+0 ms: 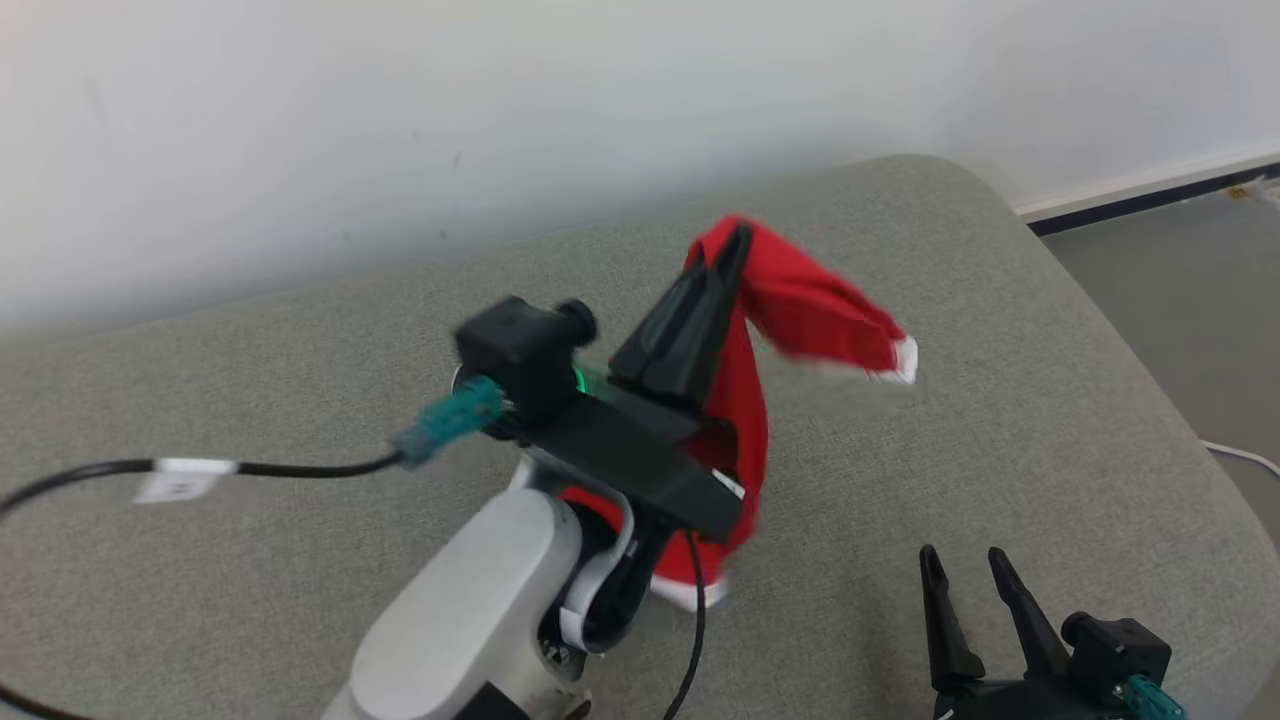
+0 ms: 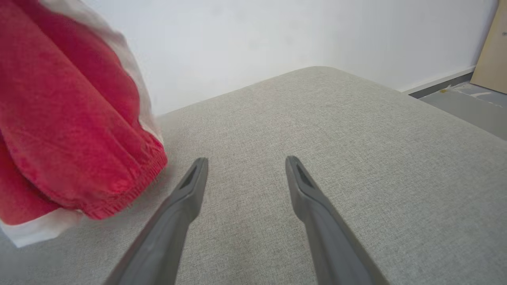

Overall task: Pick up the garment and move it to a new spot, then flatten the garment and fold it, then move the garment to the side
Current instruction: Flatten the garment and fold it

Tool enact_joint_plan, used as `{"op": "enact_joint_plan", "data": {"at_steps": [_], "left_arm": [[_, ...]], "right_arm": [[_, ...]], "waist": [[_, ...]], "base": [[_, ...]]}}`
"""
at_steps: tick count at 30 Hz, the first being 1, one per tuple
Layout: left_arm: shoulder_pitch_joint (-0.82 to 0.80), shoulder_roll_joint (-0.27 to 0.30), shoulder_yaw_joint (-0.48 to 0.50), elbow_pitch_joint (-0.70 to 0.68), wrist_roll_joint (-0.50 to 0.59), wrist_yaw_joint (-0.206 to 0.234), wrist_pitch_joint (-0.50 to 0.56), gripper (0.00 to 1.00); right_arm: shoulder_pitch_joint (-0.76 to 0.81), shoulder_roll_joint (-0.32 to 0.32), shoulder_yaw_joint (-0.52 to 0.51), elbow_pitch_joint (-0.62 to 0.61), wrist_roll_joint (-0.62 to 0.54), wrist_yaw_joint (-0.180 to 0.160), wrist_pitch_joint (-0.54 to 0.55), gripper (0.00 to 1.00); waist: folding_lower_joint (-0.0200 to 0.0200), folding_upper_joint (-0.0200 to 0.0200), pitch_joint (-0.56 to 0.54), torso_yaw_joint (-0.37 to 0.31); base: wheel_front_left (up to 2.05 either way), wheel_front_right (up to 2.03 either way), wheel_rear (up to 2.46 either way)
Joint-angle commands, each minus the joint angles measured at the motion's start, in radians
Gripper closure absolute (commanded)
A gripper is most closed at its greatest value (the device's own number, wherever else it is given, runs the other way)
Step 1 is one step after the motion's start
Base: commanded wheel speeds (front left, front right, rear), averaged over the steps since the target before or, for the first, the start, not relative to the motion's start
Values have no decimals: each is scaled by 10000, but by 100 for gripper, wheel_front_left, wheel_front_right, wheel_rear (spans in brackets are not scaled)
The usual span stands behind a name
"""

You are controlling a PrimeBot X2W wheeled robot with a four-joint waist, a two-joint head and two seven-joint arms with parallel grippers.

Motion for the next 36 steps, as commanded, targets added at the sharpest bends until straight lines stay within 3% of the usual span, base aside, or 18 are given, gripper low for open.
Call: {"op": "enact_joint_plan", "data": {"at_steps": [1,4,8,15,18,19,20,26,29,32,36], "left_arm": [[-36,-17,104,-198,-241,-75,-124,100],[310,-19,503,-873,-1345,-75,-313,100],[1247,236,1204,-1002,-2307,294,-427,100],[4033,1505,2306,172,-2819,1162,-754,100],[4707,1711,2694,914,-2843,1384,-1000,100],[4841,1730,2760,1140,-2752,1474,-1058,45],[4925,1737,2795,1337,-2681,1540,-1121,0],[5209,2034,3100,1777,-1750,1946,-1361,0],[5392,1718,3830,1487,-1845,1953,-1377,0],[5567,1644,3960,878,-1111,1581,-1379,0],[5731,1503,3050,325,-427,750,-1342,0]], "right_arm": [[91,-10,-43,1,-17,-22,-52,0],[108,-7,-72,-1,-65,-22,-36,0],[146,-8,-24,-20,-87,-22,-9,0],[253,-10,-84,-155,-166,-22,45,0],[255,-5,-103,-222,-219,-22,109,0],[249,-7,-101,-243,-229,-22,121,0],[230,-8,-68,-269,-233,-22,167,0],[249,-10,-57,-402,-263,-22,249,0],[296,-10,-61,-420,-260,-22,286,0],[286,-8,-16,-462,-274,-22,358,0],[274,-13,-94,-500,-305,-22,391,0]], "waist": [[1,0,-21,29],[1,0,-88,133],[1,0,-163,305],[1,0,-116,691],[1,0,-108,957],[1,0,-116,1039],[1,0,-128,1090],[1,0,-179,1275],[1,0,-170,1303],[1,0,-139,1333],[1,0,-114,1431]], "base": [[0,0,0],[0,0,0],[0,0,0],[0,0,0],[0,0,0],[0,0,0],[0,0,0],[0,0,0],[0,0,0],[0,0,0],[0,0,0]]}}
